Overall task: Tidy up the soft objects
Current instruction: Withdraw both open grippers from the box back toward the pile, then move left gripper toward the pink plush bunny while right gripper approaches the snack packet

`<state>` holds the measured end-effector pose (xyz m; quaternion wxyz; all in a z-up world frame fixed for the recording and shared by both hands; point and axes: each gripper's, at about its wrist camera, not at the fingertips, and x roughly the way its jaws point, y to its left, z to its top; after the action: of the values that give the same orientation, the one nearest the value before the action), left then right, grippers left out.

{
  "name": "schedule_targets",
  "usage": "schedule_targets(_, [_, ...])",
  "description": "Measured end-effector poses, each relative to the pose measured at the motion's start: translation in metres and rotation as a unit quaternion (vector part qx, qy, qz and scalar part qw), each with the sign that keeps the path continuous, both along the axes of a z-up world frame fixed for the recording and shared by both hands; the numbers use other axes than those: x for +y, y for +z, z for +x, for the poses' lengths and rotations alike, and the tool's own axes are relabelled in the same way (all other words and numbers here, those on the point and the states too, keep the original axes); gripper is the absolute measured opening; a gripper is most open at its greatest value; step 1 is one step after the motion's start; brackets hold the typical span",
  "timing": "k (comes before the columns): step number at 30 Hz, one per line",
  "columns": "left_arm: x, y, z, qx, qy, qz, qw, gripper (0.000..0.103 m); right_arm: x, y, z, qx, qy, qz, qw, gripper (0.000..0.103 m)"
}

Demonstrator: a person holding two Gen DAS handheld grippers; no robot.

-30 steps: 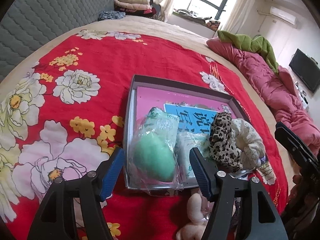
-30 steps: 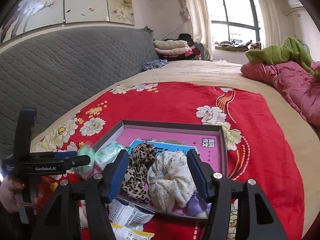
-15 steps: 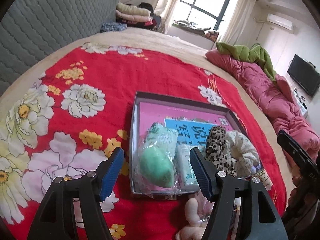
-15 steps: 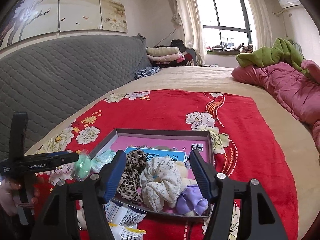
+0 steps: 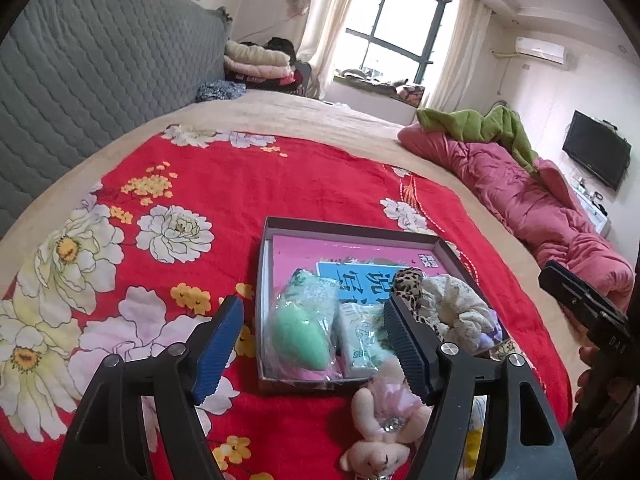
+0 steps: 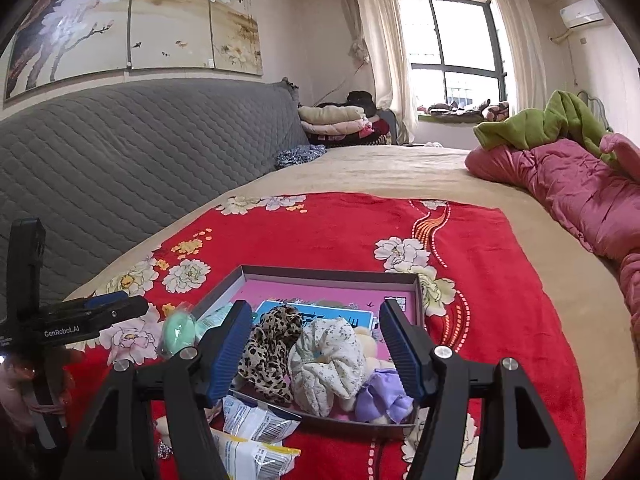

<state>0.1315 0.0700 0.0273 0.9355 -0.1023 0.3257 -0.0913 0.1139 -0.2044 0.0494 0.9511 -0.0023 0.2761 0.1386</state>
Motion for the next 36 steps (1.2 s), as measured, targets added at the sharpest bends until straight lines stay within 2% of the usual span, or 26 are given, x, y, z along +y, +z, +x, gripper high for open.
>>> schedule_targets(6, [-0.006,0.002,-0.013,0.001,-0.002,0.004,1.0,0.074,-0.007,0.006,-0.011,-0.004,-0.007,0.006,1.0,0.066])
schedule_targets(11, [-0.009,0.004,-0.022,0.01,-0.003,-0.008,0.9999,0.075,-0.007,0.006,-0.019,0.0,-0.006,0.007,1.0,0.066])
schedule_targets(16, [-0.017,0.005,-0.028,0.013,0.001,0.009,0.9999,0.075,-0.004,0.005,-0.028,0.004,-0.001,0.006,1.0,0.066])
schedule_targets(36, [-0.029,0.009,-0.068,0.032,-0.004,0.019,0.9993,0.075,-0.009,0.007,-0.056,0.029,-0.01,0.016,0.999,0.066])
